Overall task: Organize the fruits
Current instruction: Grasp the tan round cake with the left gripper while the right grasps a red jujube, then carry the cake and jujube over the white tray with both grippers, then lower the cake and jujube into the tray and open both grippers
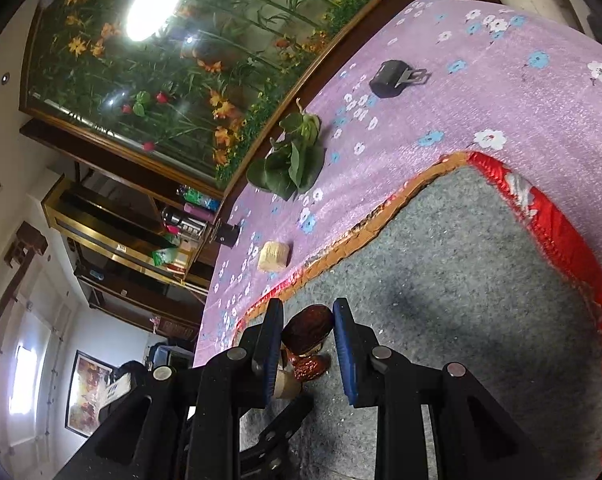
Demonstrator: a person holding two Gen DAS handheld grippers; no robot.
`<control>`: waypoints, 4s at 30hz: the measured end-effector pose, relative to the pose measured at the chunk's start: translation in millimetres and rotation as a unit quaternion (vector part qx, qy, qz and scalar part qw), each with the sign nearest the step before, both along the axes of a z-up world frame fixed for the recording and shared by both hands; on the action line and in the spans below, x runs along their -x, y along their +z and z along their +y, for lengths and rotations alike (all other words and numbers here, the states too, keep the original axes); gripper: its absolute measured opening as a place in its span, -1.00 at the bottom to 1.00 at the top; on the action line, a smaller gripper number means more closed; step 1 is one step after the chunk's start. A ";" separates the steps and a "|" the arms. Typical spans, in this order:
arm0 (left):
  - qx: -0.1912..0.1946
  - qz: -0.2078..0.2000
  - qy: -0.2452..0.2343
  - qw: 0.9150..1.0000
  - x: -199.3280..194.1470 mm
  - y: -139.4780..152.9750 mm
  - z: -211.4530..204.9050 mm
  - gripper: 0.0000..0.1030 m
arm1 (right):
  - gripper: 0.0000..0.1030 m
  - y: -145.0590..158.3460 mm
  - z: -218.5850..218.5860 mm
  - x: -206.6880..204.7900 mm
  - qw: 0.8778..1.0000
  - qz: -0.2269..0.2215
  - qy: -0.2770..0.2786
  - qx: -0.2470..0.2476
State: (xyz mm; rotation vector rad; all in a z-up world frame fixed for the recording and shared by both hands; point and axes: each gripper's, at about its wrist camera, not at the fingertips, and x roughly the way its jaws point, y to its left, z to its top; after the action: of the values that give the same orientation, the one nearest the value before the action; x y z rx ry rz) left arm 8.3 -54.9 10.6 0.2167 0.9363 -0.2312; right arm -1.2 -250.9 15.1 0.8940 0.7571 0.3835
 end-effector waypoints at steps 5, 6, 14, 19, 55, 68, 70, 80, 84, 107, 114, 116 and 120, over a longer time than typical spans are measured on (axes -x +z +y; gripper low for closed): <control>0.007 -0.010 -0.008 1.000 1.2 2.0 -0.5 -0.46 | -0.52 -0.9 3.5 -1.0 1.000 0.001 0.003 0.013; 0.009 -0.012 -0.009 1.000 2.5 2.3 0.2 -0.46 | -0.52 -0.8 4.0 -0.9 1.000 0.001 0.002 0.017; 0.014 -0.049 0.028 0.998 31.4 20.3 29.2 -0.46 | -0.52 1.9 11.2 -1.0 0.999 -0.011 0.012 0.035; -0.004 -0.117 0.076 0.990 69.2 50.4 59.9 -0.46 | -0.52 12.3 28.3 5.0 0.996 -0.042 0.030 0.078; 0.009 -0.239 0.254 0.937 172.8 111.8 214.8 -0.45 | -0.53 50.3 169.3 58.4 0.966 -0.149 0.148 0.151; 0.012 -0.242 0.296 0.924 186.9 105.2 256.0 -0.45 | -0.53 64.1 281.4 90.2 0.938 -0.178 0.261 0.144; 0.012 -0.242 0.301 0.922 188.6 103.6 262.2 -0.45 | -0.53 64.8 293.9 94.5 0.934 -0.180 0.273 0.145; 0.010 -0.230 0.334 0.914 190.5 90.2 293.7 -0.45 | -0.53 58.8 339.2 100.8 0.918 -0.183 0.310 0.169; 0.009 -0.223 0.342 0.913 191.0 83.3 303.0 -0.45 | -0.53 52.3 352.0 103.9 0.913 -0.181 0.321 0.176; 0.000 -0.201 0.348 0.916 181.0 66.1 310.3 -0.45 | -0.53 32.0 371.8 108.4 0.909 -0.167 0.336 0.184; 0.000 -0.200 0.347 0.916 180.3 64.3 309.2 -0.45 | -0.53 27.9 372.9 107.1 0.909 -0.162 0.337 0.186; 0.000 -0.199 0.347 0.916 179.9 63.4 308.7 -0.45 | -0.53 26.0 373.9 106.4 0.909 -0.160 0.338 0.186; -0.001 -0.199 0.347 0.917 178.6 61.5 307.7 -0.45 | -0.53 24.0 375.2 106.2 0.908 -0.158 0.340 0.188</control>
State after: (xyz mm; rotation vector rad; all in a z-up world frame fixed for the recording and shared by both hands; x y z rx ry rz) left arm -170.3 252.8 72.1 -0.0775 0.5588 0.4590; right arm -107.3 124.3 39.1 0.1668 0.7877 0.9395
